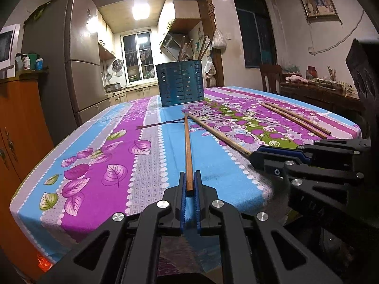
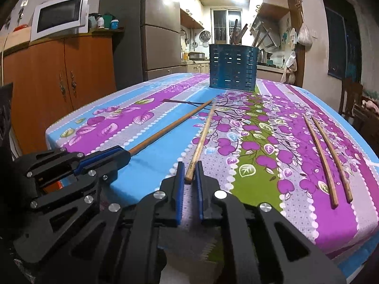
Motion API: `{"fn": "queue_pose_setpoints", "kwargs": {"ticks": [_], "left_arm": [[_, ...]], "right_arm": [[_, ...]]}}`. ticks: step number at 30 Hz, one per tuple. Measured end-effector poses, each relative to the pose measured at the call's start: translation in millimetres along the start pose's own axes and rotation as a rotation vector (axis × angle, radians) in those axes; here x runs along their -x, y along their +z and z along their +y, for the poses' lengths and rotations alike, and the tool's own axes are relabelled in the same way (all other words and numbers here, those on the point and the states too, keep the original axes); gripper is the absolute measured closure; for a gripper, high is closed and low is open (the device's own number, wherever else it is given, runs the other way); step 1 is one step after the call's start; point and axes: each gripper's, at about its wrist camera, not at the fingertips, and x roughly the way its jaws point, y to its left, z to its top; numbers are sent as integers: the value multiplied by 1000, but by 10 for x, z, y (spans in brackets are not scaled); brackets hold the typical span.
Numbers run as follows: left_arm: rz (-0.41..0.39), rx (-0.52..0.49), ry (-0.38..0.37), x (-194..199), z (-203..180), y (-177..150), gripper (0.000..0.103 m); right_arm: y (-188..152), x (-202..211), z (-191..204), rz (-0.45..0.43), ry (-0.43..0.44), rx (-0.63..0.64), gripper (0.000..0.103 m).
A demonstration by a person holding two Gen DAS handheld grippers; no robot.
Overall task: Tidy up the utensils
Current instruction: 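Close the left gripper on a chopstick while the right gripper grasps another, then lift both held chopsticks and carry them above the blue holder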
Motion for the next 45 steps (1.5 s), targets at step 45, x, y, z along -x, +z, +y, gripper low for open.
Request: {"fn": "queue_pose_setpoints", "kwargs": {"ticks": [45], "left_arm": [[-107, 104, -166, 346, 1120, 2183, 96]], "right_arm": [[2099, 642, -625, -224, 127, 76, 98]]}}
